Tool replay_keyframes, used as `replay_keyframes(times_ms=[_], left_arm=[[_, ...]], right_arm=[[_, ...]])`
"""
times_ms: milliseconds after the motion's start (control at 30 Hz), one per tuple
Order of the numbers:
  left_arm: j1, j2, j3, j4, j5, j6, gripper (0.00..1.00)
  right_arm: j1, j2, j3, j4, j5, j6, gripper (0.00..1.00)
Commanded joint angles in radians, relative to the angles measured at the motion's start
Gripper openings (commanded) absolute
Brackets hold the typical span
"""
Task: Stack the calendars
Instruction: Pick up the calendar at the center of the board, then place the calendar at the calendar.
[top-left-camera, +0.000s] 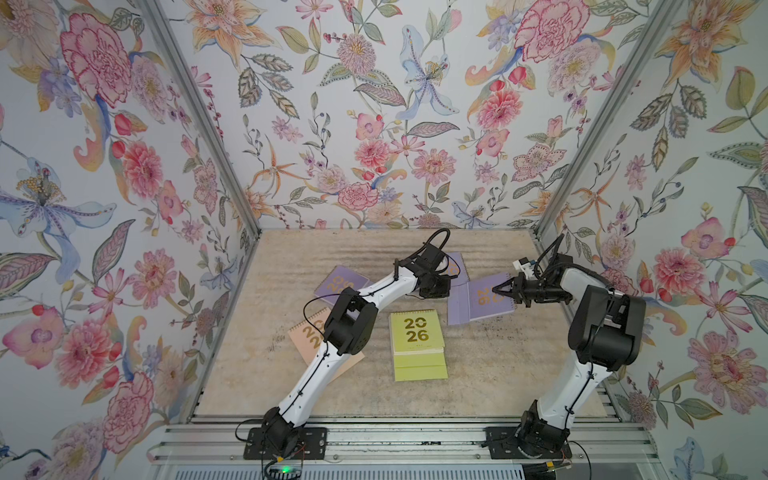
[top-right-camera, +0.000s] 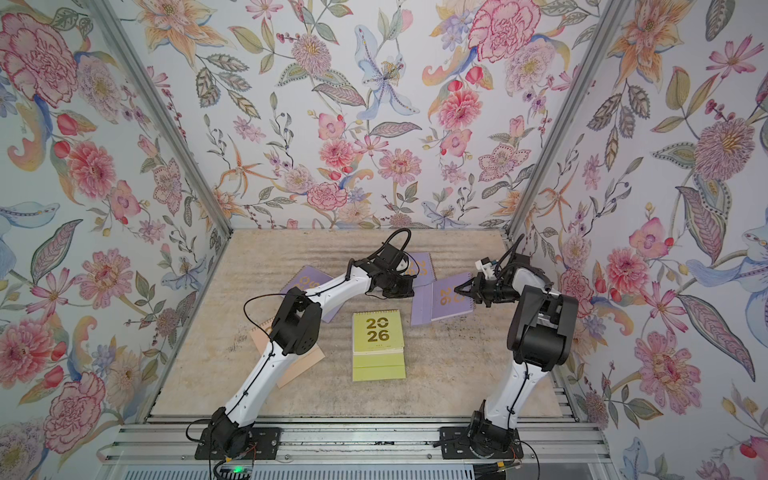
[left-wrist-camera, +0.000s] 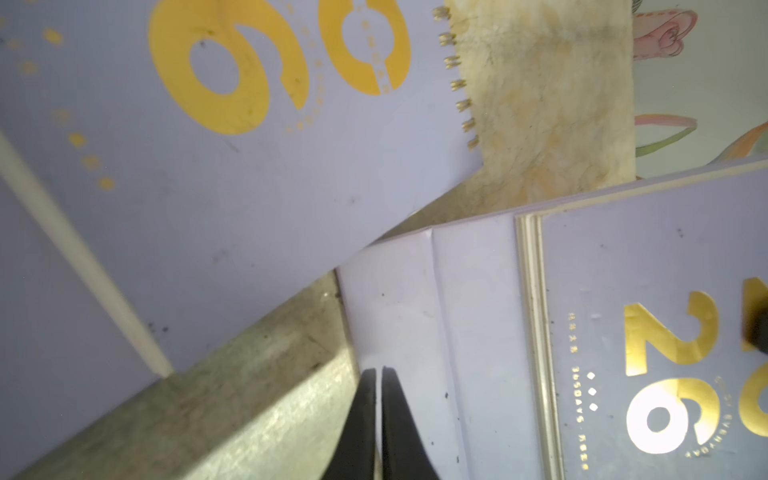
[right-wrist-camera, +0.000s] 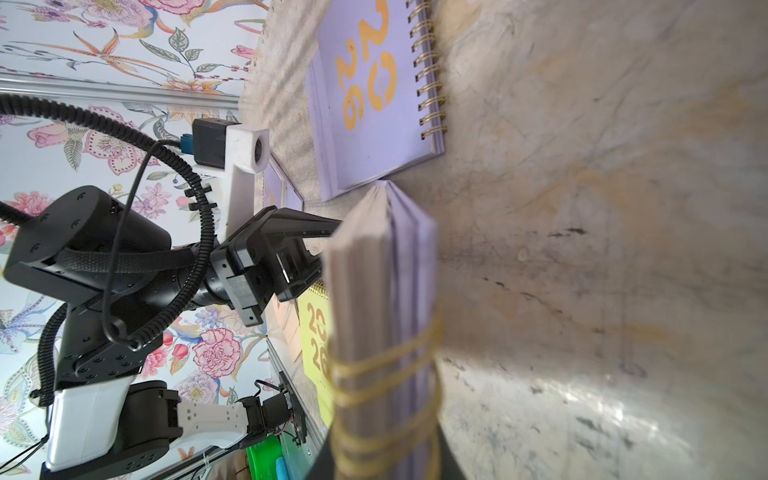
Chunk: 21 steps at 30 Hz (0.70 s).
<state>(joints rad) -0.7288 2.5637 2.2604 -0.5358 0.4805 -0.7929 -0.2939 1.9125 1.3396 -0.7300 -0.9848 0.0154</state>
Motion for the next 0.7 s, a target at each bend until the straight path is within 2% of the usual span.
replay_keyframes(times_ms=[0, 100, 167, 267, 300, 367, 400, 567, 667], left_arm=[[0.021, -0.142, -0.010, 0.038, 0.010, 0.021, 0.18], [0.024, -0.206, -0.027, 0.044, 0.011, 0.097, 0.29], [0.025, -0.258, -0.058, 0.049, 0.002, 0.167, 0.31], [0.025, -0.354, -0.149, 0.094, 0.014, 0.290, 0.36], [0.026, -0.395, -0.204, 0.140, 0.058, 0.330, 0.40], [0.032, -0.484, -0.357, 0.277, 0.172, 0.383, 0.54], [0.039, -0.541, -0.455, 0.373, 0.208, 0.389, 0.56], [0.103, -0.808, -0.932, 0.955, 0.265, 0.290, 0.59], [0.148, -0.910, -1.101, 1.193, 0.270, 0.246, 0.62]], right_arm=[[0.005, -0.092, 0.040, -0.014, -0.018, 0.015, 0.06], [0.025, -0.150, 0.049, -0.015, -0.008, 0.026, 0.06], [0.051, -0.185, 0.060, -0.016, 0.002, 0.034, 0.05], [0.113, -0.237, 0.081, -0.016, 0.036, 0.030, 0.05], [0.137, -0.254, 0.090, -0.015, 0.047, 0.021, 0.04], [0.190, -0.281, 0.106, -0.014, 0.069, -0.004, 0.03], [0.219, -0.292, 0.115, -0.015, 0.082, -0.020, 0.02], [0.290, -0.333, 0.174, -0.016, 0.120, -0.057, 0.01], [0.317, -0.362, 0.187, -0.015, 0.126, -0.090, 0.00]])
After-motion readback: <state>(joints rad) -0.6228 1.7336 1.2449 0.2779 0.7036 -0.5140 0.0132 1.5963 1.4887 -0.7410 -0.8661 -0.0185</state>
